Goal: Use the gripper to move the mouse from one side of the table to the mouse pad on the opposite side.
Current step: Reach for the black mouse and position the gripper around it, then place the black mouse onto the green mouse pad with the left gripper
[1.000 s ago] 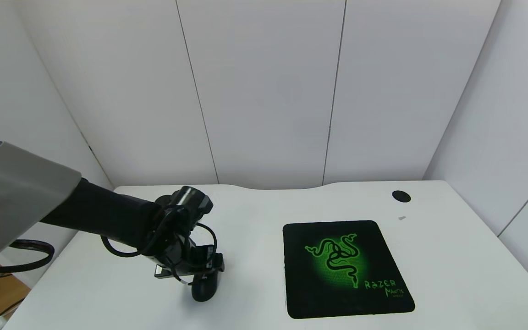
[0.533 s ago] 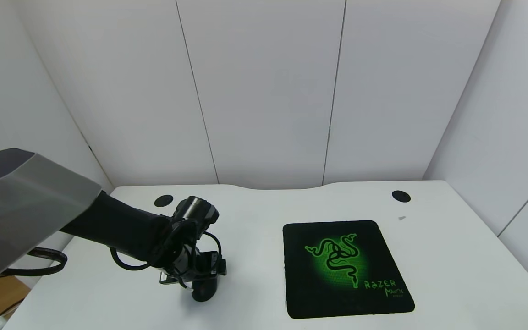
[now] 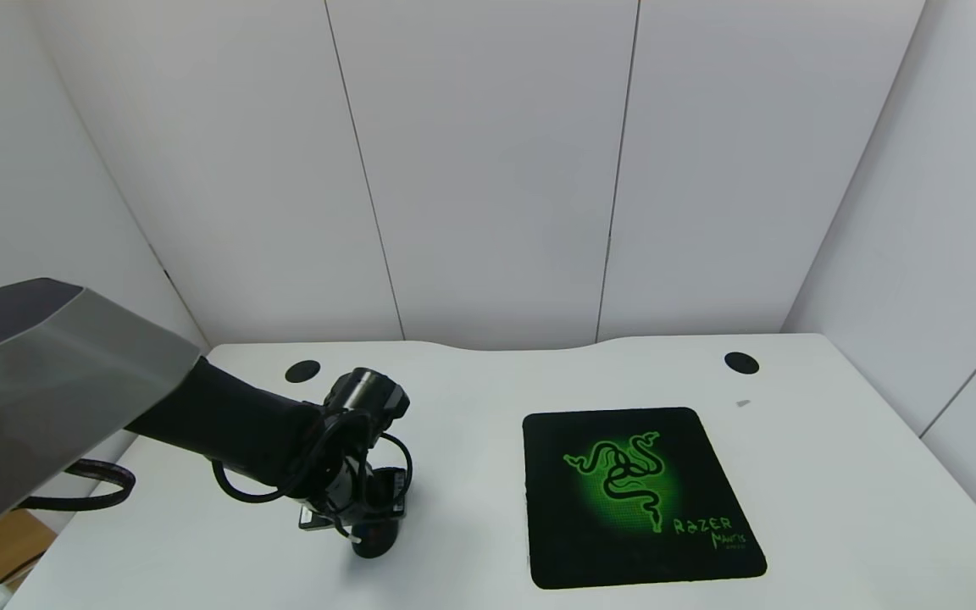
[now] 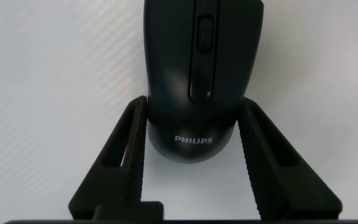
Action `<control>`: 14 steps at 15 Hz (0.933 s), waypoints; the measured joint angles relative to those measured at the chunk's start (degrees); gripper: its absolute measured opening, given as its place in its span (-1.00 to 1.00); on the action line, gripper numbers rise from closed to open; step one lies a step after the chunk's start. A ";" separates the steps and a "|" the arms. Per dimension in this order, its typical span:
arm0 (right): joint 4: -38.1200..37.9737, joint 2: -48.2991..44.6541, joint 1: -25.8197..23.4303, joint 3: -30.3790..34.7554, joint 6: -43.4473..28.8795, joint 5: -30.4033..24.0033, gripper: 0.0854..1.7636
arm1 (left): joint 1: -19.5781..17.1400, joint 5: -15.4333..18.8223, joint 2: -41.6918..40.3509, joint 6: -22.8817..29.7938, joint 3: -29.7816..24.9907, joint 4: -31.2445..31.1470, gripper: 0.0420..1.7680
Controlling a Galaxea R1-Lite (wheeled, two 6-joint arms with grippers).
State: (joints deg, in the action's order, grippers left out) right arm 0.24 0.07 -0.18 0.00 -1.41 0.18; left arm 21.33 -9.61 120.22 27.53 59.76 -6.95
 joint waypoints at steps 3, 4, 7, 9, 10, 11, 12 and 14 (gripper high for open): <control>-0.02 0.00 0.00 0.00 0.02 0.00 0.94 | -0.01 0.00 0.04 0.04 0.09 0.02 0.02; 0.00 0.00 0.00 0.00 0.02 0.00 0.94 | -0.01 -0.05 0.04 0.02 0.09 0.02 0.02; 0.00 0.00 0.00 0.00 0.00 0.00 0.94 | 0.00 -0.05 0.04 0.04 0.09 0.02 0.01; -0.02 0.00 0.00 0.00 0.00 -0.02 0.94 | 0.00 -0.11 -0.16 0.04 0.09 -0.13 0.01; -0.02 0.00 0.00 0.00 0.00 0.00 0.94 | 0.00 -0.11 -0.52 0.04 0.16 -0.52 0.01; 0.00 0.00 0.00 0.00 0.00 -0.02 0.94 | -0.01 -0.11 -1.07 0.06 0.24 -0.90 0.01; 0.00 0.00 0.00 0.00 0.00 0.00 0.94 | -0.11 -0.11 -1.90 0.06 0.38 -1.30 0.01; -0.02 0.00 0.00 0.00 0.02 -0.02 0.94 | -0.50 0.00 -4.38 -0.07 1.27 -5.99 0.01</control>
State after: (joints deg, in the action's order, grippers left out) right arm 0.22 0.07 -0.18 0.00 -1.39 0.16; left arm 20.83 -9.61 115.85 27.45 61.03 -12.93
